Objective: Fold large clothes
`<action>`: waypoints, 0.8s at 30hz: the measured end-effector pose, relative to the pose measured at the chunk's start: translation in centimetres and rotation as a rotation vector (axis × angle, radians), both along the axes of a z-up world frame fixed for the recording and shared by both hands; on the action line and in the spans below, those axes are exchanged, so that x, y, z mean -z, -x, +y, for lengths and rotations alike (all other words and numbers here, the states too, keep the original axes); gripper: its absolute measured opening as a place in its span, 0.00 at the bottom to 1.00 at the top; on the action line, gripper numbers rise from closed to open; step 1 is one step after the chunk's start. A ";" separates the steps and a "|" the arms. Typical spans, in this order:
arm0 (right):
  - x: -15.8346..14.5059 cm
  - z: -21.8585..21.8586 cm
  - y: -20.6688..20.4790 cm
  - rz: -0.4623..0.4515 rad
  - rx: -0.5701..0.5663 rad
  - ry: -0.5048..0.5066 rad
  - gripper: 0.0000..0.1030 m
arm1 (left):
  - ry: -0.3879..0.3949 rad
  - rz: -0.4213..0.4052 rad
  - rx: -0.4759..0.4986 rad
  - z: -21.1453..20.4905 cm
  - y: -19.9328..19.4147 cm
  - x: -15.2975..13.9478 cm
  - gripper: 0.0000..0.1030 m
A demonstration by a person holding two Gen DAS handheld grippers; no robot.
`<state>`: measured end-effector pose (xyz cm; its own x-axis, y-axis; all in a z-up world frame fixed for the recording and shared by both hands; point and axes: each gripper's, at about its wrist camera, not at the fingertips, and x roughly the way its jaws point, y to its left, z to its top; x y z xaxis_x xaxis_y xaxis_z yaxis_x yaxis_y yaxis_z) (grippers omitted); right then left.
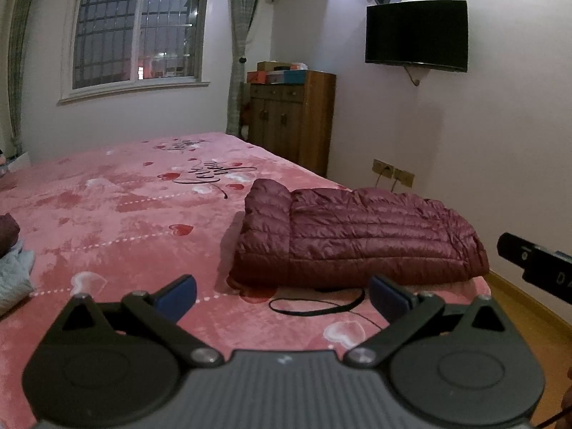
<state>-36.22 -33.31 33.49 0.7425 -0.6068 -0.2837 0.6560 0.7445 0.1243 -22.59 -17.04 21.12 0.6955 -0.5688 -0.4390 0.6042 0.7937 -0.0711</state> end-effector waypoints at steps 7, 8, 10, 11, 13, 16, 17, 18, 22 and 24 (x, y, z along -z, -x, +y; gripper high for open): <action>-0.1 -0.2 -0.2 -0.002 0.004 0.000 1.00 | -0.008 0.000 0.005 -0.4 0.2 0.1 0.99; -0.1 -0.3 -0.3 -0.001 0.004 0.001 1.00 | -0.009 -0.001 0.006 -0.6 0.2 0.1 0.99; -0.1 -0.4 -0.4 -0.002 0.004 -0.001 1.00 | -0.013 -0.003 0.007 -0.7 0.3 0.1 0.99; 0.0 -0.4 -0.5 -0.003 0.005 -0.002 1.00 | -0.015 -0.004 0.007 -0.8 0.4 0.1 0.99; 0.0 -0.6 -0.5 -0.003 0.007 -0.003 1.00 | -0.016 -0.004 0.009 -0.9 0.4 0.2 0.99; 0.1 -0.8 -0.7 -0.002 0.007 -0.005 1.00 | -0.016 0.000 0.009 -1.0 0.4 0.2 0.99; 0.1 -0.8 -0.8 -0.001 0.007 -0.005 1.00 | -0.017 0.001 0.009 -1.1 0.4 0.2 0.99; 0.1 -0.8 -0.7 -0.001 0.007 -0.005 1.00 | -0.018 0.000 0.009 -1.1 0.4 0.2 0.99; 0.2 -0.8 -1.0 0.001 0.008 -0.006 1.00 | -0.020 0.002 0.010 -1.3 0.4 0.3 0.99; 0.3 -0.8 -1.1 0.002 0.009 -0.006 1.00 | -0.021 0.003 0.010 -1.4 0.5 0.3 0.99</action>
<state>-35.14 -34.07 33.23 0.7365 -0.6117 -0.2888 0.6627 0.7379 0.1273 -23.05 -18.43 20.79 0.6883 -0.5666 -0.4530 0.6120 0.7888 -0.0567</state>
